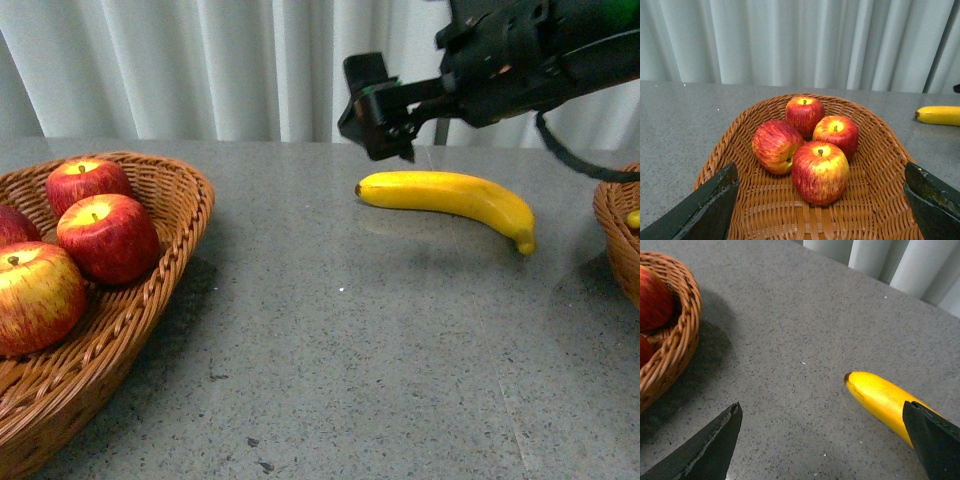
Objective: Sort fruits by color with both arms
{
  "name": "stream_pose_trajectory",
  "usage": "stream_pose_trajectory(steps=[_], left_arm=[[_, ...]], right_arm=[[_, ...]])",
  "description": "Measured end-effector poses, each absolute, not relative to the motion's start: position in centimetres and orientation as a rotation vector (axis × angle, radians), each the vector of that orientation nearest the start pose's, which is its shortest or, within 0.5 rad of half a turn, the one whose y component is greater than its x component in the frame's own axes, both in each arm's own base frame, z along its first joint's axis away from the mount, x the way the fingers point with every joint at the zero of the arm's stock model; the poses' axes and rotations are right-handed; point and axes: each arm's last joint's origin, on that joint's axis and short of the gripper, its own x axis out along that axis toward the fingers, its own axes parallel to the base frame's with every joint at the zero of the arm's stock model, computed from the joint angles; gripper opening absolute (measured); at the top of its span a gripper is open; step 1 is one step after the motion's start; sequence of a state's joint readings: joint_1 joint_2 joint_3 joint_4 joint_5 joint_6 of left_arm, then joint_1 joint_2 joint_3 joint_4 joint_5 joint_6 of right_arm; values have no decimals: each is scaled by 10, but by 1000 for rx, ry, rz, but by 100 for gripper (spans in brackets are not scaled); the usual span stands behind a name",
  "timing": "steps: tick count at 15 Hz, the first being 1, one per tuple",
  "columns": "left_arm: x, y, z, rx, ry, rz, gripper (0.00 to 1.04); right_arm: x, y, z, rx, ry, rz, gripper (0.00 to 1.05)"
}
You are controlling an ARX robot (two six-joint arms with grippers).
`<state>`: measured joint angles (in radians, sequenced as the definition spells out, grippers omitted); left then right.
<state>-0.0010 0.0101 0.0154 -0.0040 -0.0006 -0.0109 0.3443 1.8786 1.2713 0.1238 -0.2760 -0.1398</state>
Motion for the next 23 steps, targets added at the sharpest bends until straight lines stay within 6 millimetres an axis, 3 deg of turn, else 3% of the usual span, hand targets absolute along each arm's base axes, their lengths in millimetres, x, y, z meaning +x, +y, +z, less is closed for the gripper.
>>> stream_pose_trajectory(steps=[2, 6, 12, 18, 20, 22, 23], left_arm=[[97, 0, 168, -11, -2, 0, 98], [97, 0, 168, -11, -2, 0, 98], [97, 0, 168, -10, -1, -1, 98], [97, 0, 168, -10, -2, 0, 98], [97, 0, 168, -10, -1, -1, 98], [97, 0, 168, -10, -1, 0, 98], [97, 0, 168, -10, -1, 0, 98]], right_arm=[[415, 158, 206, -168, 497, 626, 98], [450, 149, 199, -221, 550, 583, 98], [470, 110, 184, -366, 703, 497, 98], [468, 124, 164, -459, 841, 522, 98], [467, 131, 164, -490, 828, 520, 81], [468, 142, 166, -445, 781, 551, 40], [470, 143, 168, -385, 752, 561, 37]])
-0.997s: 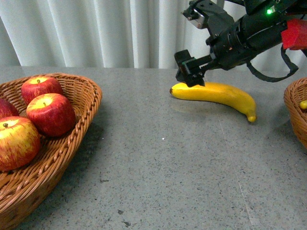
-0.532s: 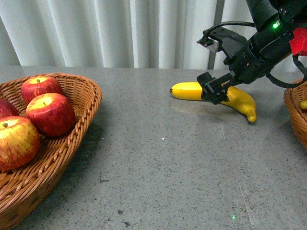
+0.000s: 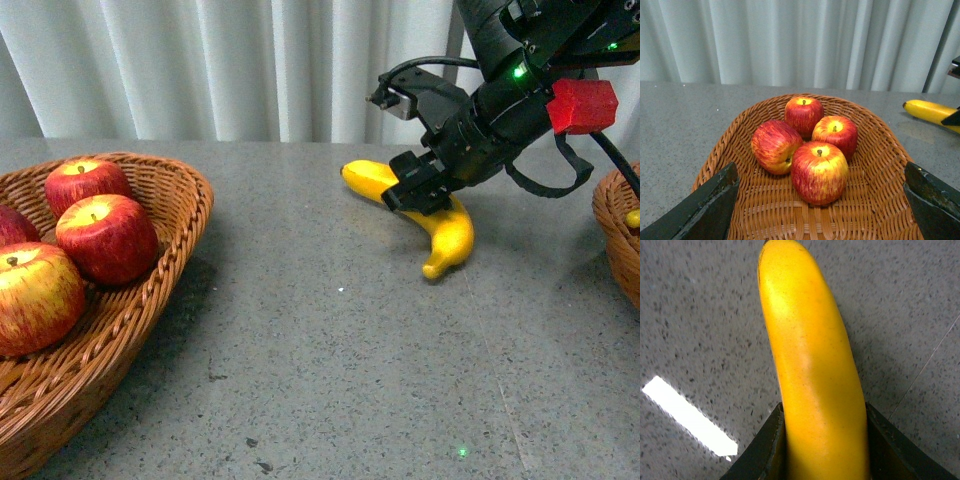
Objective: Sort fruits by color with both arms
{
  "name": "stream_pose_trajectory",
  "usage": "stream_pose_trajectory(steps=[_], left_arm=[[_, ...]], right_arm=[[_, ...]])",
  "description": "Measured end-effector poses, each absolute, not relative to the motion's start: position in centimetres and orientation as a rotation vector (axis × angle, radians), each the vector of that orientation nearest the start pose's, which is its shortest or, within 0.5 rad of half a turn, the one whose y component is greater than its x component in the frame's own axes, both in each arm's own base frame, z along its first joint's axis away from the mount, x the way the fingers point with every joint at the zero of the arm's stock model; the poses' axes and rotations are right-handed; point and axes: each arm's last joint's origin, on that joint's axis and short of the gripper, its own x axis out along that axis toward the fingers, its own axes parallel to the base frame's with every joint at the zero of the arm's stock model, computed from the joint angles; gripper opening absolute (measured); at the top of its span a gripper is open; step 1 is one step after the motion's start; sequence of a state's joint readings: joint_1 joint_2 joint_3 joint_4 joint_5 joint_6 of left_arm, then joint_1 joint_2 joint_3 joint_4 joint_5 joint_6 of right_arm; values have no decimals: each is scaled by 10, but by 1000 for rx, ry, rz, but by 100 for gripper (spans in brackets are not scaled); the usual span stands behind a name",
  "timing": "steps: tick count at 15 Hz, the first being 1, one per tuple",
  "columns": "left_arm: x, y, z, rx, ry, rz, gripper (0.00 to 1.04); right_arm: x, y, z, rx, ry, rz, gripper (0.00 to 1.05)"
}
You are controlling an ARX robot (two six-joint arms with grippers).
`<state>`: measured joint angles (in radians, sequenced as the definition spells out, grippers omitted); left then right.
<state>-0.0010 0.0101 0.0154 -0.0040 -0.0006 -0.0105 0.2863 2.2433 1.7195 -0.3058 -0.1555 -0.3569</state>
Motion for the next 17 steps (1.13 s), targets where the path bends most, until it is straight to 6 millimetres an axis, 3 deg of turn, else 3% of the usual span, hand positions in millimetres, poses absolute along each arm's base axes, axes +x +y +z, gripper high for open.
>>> stream_pose_trajectory(steps=[2, 3, 5, 7, 10, 12, 14, 17], left_arm=[[97, 0, 167, -10, -1, -1, 98], [97, 0, 167, -10, -1, 0, 98], [97, 0, 168, -10, -1, 0, 98], [97, 0, 167, -10, -1, 0, 98], [97, 0, 167, -10, -1, 0, 98], [97, 0, 167, -10, -1, 0, 98], [97, 0, 168, -10, -1, 0, 98], [97, 0, 168, -10, -2, 0, 98]], right_arm=[[474, 133, 179, -252, 687, 571, 37], [469, 119, 199, -137, 619, 592, 37], [442, 72, 258, 76, 425, 591, 37], [404, 27, 278, 171, 356, 572, 37], [341, -38, 262, 256, 418, 523, 37], [306, -70, 261, 213, 414, 447, 37], [289, -95, 250, 103, 432, 387, 36], [274, -115, 224, -9, 525, 352, 36]])
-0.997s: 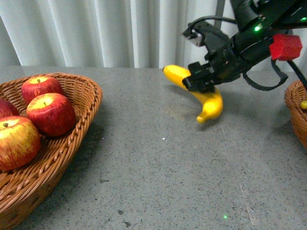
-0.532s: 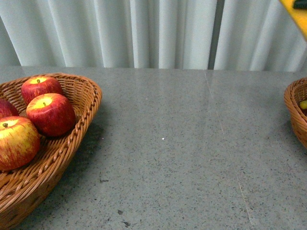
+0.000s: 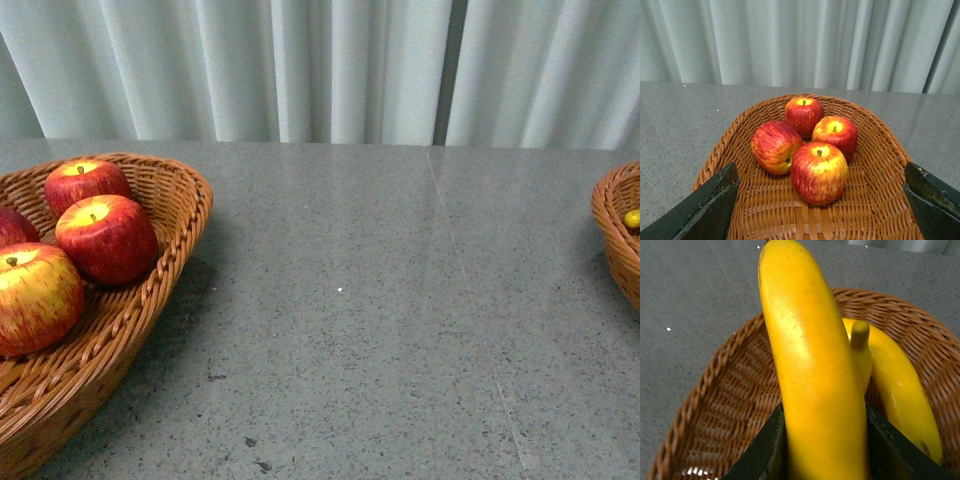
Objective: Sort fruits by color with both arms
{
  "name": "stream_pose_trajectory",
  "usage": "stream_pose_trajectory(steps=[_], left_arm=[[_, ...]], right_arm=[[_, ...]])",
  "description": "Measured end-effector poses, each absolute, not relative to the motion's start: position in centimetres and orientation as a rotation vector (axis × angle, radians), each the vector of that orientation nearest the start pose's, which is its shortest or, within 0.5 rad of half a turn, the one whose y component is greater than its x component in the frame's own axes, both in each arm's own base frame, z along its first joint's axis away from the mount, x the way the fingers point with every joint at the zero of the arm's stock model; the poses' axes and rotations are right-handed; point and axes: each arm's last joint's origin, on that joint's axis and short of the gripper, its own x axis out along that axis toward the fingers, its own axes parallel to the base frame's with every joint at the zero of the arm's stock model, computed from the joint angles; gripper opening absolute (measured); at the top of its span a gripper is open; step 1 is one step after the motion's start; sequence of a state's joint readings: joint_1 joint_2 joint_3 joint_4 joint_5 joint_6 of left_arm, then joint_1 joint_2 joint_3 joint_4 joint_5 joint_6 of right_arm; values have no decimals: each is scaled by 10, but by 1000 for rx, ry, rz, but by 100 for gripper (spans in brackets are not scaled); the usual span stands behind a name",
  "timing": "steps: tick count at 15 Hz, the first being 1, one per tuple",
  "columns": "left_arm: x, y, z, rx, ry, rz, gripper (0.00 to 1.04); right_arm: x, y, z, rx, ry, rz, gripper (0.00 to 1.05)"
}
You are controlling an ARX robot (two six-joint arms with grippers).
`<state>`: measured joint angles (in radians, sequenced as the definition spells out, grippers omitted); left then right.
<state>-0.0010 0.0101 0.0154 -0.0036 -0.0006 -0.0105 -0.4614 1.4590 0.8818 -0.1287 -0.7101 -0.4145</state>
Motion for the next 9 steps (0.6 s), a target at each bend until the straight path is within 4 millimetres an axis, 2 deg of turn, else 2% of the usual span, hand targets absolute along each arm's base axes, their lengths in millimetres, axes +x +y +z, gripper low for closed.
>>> stream_pose_trajectory(steps=[3, 4, 5, 7, 8, 9], left_arm=[[97, 0, 168, -10, -1, 0, 98], [97, 0, 168, -10, -1, 0, 98], [97, 0, 168, -10, -1, 0, 98], [97, 0, 168, -10, -1, 0, 98], [97, 0, 168, -10, -1, 0, 98], [97, 0, 168, -10, -1, 0, 98]], right_arm=[[260, -130, 212, -70, 595, 363, 36], [255, -134, 210, -96, 610, 373, 41], [250, -136, 208, -114, 623, 397, 56], [247, -137, 210, -134, 610, 410, 76], [246, -135, 215, -139, 586, 420, 91], [245, -134, 225, -142, 536, 425, 99]])
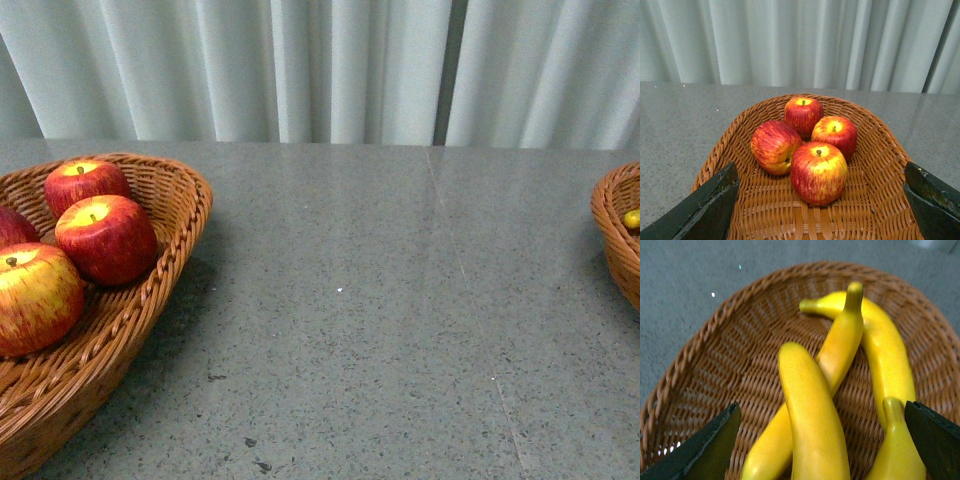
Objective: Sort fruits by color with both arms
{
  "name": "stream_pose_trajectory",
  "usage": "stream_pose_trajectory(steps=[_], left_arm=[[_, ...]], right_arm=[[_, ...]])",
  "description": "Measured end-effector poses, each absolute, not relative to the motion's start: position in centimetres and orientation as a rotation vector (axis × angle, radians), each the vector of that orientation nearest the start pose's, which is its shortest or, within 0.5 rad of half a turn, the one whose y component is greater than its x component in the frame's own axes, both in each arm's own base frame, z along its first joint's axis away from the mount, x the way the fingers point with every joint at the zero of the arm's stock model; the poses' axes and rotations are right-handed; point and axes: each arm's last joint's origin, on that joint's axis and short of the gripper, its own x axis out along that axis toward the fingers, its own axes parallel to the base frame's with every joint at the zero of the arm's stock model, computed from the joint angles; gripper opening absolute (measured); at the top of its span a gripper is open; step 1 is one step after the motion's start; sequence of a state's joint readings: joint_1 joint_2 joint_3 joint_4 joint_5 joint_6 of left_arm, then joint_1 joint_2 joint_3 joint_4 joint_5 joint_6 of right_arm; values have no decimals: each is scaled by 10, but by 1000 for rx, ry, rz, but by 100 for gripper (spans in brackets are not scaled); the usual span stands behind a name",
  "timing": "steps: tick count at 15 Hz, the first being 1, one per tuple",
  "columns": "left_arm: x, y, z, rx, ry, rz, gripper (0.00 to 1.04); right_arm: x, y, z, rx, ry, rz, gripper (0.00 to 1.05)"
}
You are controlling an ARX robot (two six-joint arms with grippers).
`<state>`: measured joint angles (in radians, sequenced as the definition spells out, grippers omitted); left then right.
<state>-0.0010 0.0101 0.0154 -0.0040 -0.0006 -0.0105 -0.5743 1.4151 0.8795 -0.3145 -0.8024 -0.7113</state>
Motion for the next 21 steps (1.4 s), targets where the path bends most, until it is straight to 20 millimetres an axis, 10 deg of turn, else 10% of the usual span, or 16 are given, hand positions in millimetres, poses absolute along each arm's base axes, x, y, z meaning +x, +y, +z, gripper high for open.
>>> stream_pose_trajectory(steps=[8, 11, 15, 21], left_arm=[[97, 0, 167, -10, -1, 0, 98], [97, 0, 168, -10, -2, 0, 98], [97, 0, 168, -10, -1, 0, 98], [97, 0, 168, -10, -1, 0, 98]], right_arm=[[197, -86, 306, 70, 71, 413, 95], [148, -51, 268, 20, 29, 40, 58], [101, -17, 208, 18, 48, 21, 8], [98, 0, 190, 2, 4, 6, 2]])
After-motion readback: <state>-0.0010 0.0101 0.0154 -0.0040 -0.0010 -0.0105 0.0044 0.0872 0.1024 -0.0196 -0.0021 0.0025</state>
